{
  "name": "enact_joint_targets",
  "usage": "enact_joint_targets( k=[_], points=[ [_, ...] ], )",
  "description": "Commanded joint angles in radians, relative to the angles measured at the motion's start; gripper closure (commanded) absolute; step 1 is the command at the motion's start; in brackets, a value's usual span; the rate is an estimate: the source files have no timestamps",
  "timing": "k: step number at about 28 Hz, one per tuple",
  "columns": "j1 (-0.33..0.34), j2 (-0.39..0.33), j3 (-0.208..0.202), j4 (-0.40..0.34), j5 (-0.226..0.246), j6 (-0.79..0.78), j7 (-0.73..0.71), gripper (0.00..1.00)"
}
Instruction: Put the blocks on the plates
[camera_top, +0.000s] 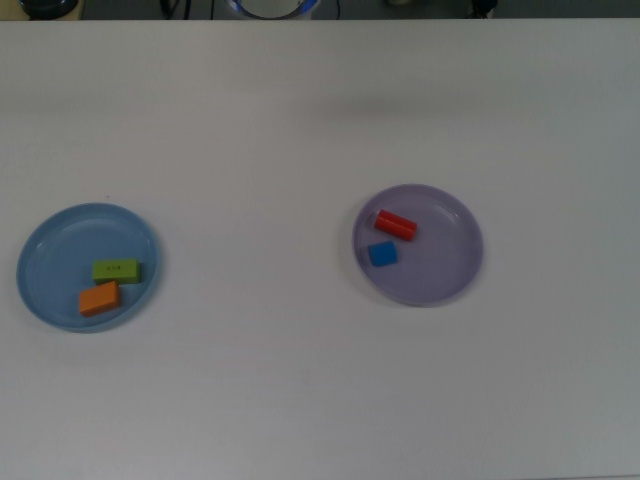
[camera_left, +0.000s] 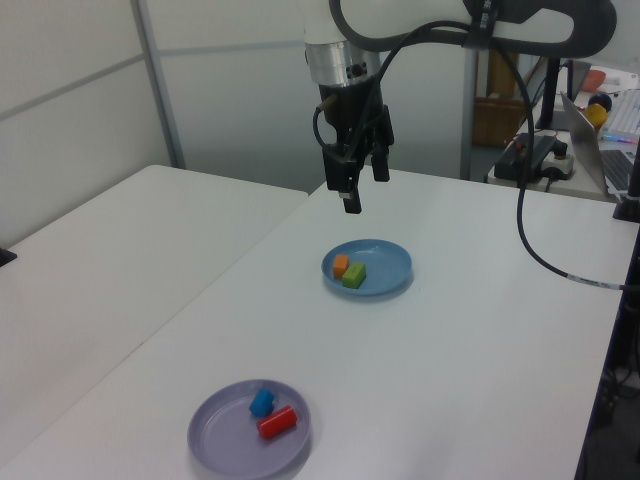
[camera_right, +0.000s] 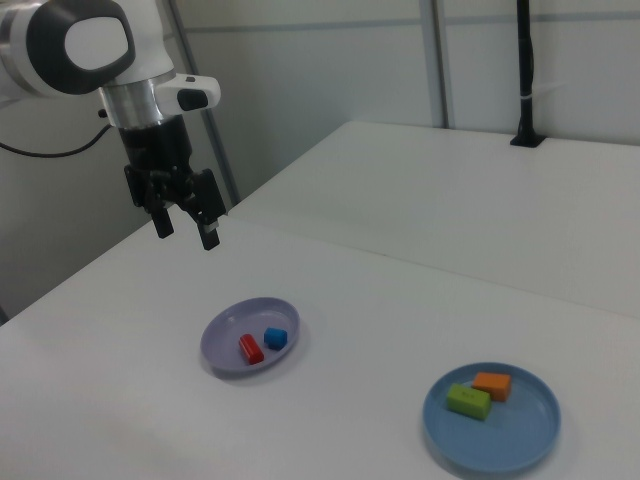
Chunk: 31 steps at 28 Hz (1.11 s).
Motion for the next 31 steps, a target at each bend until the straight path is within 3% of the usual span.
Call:
enact_joint_targets(
  k=[1, 11, 20, 28, 31],
  points=[
    [0.007, -0.016, -0.009, -0.016, 0.019, -0.007, 0.018, 0.0],
    [0.007, -0.014, -0.015, 0.029, 0.035, -0.012, 0.026, 0.0],
    [0.001, -0.011, -0.02, 0.04, 0.019, -0.016, 0.253, 0.0],
    [-0.002, -0.008, -0.021, 0.04, 0.016, -0.009, 0.246, 0.0],
    [-0.002, -0.008, -0.021, 0.04, 0.016, -0.009, 0.178, 0.0]
  ],
)
